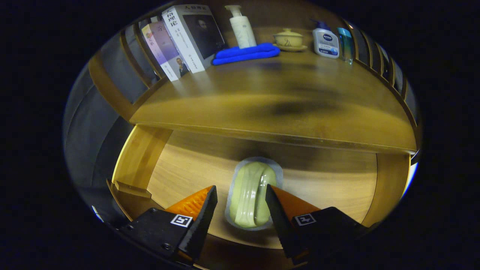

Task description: Pull open the drawer, take out the items inside it, and place them on the countertop above the cabinet.

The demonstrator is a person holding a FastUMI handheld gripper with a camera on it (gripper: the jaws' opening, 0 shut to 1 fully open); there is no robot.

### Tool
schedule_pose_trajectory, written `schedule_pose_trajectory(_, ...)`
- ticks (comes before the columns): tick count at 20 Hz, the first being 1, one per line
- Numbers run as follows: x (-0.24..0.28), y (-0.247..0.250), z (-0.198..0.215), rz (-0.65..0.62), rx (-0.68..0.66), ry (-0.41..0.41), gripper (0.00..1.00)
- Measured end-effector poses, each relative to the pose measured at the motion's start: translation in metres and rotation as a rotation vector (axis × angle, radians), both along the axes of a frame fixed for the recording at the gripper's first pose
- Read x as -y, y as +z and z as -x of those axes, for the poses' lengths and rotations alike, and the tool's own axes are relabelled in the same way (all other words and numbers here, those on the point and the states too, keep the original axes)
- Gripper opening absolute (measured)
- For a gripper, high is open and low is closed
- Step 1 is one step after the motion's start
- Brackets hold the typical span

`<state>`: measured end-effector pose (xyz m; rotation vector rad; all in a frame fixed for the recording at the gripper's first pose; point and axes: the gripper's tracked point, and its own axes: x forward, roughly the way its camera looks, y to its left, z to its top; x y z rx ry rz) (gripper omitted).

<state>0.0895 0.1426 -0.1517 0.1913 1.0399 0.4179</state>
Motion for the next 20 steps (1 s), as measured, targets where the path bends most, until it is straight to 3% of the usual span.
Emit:
schedule_pose_trajectory(1, 0.0, -0.002, 0.003, -0.003, -0.02, 0.007, 0.79)
schedule_pose_trajectory(5, 0.004, -0.002, 0.004, -0.007, -0.027, 0.005, 0.48)
schedule_pose_trajectory(7, 0.003, -0.005, 0.002, -0.026, -0.038, -0.022, 0.19)
schedule_pose_trajectory(14, 0.005, 0.007, 0.008, -0.023, 0.056, 0.04, 0.18)
schedule_pose_trajectory(20, 0.008, 0.045, 0.015, -0.046, 0.169, 0.088, 0.18)
